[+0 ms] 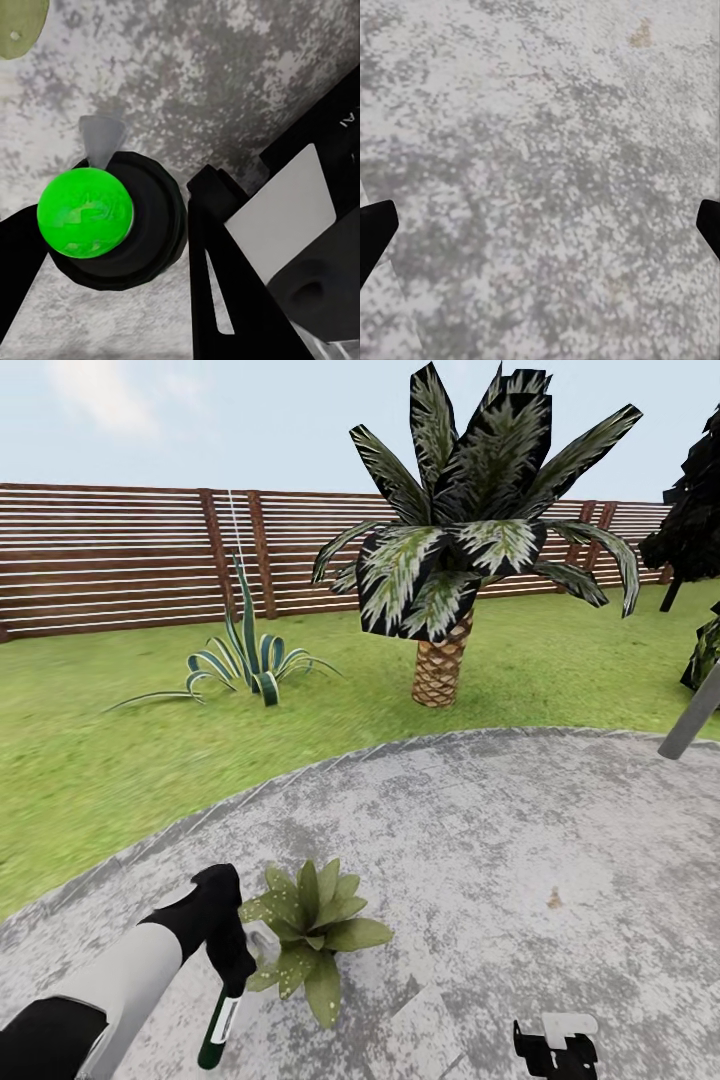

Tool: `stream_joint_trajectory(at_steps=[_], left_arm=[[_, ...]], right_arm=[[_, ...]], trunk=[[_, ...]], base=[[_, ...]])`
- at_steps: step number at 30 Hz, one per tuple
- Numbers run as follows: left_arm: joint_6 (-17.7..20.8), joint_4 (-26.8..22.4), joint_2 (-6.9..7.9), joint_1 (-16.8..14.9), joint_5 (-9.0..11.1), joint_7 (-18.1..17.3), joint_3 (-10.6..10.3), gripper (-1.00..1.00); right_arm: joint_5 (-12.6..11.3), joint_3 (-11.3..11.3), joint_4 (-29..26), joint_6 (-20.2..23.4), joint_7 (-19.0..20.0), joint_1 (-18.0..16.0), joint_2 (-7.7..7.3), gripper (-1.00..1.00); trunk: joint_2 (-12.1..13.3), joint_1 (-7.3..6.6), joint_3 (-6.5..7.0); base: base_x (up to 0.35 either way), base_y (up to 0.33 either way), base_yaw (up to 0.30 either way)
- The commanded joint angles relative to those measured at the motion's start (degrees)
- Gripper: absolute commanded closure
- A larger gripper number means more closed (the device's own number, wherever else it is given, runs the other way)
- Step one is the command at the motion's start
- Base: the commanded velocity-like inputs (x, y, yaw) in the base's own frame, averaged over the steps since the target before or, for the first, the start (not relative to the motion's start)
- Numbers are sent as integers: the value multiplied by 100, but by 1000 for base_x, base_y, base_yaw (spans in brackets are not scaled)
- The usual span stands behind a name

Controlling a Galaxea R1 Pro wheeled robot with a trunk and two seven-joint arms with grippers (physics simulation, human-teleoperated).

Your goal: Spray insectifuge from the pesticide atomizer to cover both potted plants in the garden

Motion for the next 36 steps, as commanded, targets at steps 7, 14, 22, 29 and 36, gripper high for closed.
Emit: stream_joint_trajectory(at_steps=[7, 14, 22, 29, 36], left_arm=[[-9, 5, 78, 20, -54, -64, -21, 100], [-9, -2, 165, -7, -151, -67, -25, 100], [32, -8, 160, 52, -632, -502, -82, 100], [35, -136, 162, 54, -590, -416, 0, 100], [60, -317, 162, 52, -601, -424, -8, 100]], right_arm=[[63, -45, 7, -18, -16, -4, -1, -100], [69, -45, 12, -31, -11, -4, -33, -100], [60, -48, -5, -333, -25, 110, 5, -100], [65, -45, 4, -327, -18, 110, -8, -100], [69, -45, 4, -324, -16, 110, -29, -100]], trunk=[[-2, -1, -5], [-2, -1, -5], [-2, -1, -37], [-2, -1, -62], [-2, -1, -63]], base=[[0, 0, 0], [0, 0, 0], [0, 0, 122], [86, 0, 115], [260, -102, 2]])
